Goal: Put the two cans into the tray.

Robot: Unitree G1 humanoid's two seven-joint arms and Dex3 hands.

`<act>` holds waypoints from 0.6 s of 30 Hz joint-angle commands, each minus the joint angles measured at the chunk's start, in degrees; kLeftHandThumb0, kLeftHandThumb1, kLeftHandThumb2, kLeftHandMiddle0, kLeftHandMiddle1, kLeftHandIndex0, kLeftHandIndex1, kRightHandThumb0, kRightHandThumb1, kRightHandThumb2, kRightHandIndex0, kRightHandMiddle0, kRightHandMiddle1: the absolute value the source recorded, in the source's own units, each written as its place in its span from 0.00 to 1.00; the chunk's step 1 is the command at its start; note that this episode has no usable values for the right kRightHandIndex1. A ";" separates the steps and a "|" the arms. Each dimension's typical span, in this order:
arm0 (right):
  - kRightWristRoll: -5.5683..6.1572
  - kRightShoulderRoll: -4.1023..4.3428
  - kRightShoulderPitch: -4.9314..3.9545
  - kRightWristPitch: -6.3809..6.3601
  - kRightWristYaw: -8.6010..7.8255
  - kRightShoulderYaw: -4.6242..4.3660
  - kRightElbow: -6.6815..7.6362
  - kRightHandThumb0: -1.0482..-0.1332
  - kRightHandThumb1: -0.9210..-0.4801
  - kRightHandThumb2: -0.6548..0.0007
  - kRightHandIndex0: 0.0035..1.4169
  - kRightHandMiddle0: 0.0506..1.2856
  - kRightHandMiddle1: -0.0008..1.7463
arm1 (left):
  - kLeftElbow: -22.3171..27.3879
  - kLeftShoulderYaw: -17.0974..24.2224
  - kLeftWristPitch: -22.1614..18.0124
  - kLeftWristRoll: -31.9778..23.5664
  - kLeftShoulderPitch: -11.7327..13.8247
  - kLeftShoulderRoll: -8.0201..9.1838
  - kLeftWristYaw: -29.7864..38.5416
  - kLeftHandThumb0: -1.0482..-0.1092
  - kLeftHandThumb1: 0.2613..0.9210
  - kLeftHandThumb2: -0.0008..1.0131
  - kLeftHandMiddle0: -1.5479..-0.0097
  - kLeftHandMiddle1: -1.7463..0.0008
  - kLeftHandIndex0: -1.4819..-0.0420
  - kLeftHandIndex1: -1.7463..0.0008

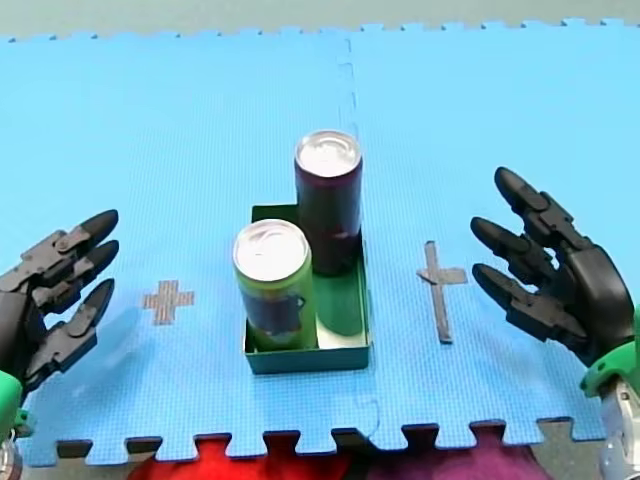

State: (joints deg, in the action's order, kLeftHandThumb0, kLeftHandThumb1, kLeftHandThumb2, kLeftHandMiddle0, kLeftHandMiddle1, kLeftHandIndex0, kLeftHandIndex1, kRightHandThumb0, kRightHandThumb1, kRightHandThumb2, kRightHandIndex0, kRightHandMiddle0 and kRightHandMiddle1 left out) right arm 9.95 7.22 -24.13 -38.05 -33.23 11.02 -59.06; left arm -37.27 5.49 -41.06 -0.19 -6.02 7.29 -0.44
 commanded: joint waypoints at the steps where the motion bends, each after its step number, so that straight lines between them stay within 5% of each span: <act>1: -0.86 0.39 -0.01 -1.18 1.27 -0.45 -0.04 0.00 0.00 0.45 0.19 0.12 0.00 | -2.08 1.05 -2.20 -0.44 0.65 -0.08 -0.30 0.03 1.00 0.49 0.60 1.00 0.68 1.00; 8: -3.51 0.46 0.03 -4.34 5.15 -1.83 -0.18 0.00 0.00 0.15 0.19 0.13 0.00 | -7.60 2.55 -8.10 -1.44 0.24 -0.05 1.00 0.00 1.00 0.64 0.65 1.00 0.72 1.00; 18: -5.67 -0.06 -0.46 -5.87 8.73 -3.62 -1.05 0.00 0.00 0.05 0.20 0.13 0.00 | -7.93 2.17 -9.64 -2.57 0.29 -1.39 3.51 0.00 1.00 0.71 0.67 1.00 0.74 1.00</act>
State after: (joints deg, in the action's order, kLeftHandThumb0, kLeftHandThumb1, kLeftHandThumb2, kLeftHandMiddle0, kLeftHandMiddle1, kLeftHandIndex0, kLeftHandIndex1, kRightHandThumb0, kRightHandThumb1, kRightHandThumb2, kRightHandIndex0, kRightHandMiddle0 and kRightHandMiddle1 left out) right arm 4.37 7.05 -24.33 -43.48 -24.81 7.60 -59.88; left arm -45.27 7.61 -50.35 -2.00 -5.63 5.97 2.50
